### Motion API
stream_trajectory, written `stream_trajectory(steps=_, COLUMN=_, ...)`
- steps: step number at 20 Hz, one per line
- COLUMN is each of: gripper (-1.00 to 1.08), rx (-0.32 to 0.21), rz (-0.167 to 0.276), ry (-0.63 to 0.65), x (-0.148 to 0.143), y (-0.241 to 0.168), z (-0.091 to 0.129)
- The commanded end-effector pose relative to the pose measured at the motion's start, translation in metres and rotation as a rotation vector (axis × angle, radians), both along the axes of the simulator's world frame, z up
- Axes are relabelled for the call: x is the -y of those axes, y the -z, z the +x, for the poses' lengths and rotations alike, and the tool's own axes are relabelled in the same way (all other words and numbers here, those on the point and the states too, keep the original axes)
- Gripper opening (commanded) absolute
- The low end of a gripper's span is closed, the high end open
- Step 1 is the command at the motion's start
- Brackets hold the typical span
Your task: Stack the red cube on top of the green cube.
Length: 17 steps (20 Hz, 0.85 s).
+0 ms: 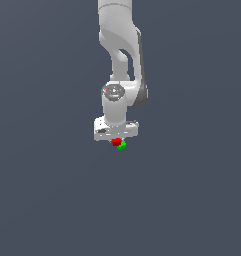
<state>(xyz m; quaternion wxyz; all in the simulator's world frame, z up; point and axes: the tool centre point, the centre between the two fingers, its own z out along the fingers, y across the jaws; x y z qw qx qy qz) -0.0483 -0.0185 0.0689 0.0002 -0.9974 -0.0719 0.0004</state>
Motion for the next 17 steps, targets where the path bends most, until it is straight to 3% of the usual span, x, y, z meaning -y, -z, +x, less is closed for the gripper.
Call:
stream_trajectory(steps=1, gripper=-1.00, rx=0.001, rz=0.000, ry=0.002, x=-0.012, y=0.004, z=-0.003)
stream_trajectory(steps=7, gripper=-1.00, rx=0.001, rz=0.000, ry=0.002, x=-0.023, y=0.007, z=-0.004)
stream_trajectory(steps=8, gripper=1.00, rx=0.001, rz=0.000, ry=0.002, x=-0.023, y=0.007, z=-0.004)
stream_trajectory(steps=17, gripper=1.00, rx=0.001, rz=0.000, ry=0.002, x=-0.023, y=0.007, z=-0.004)
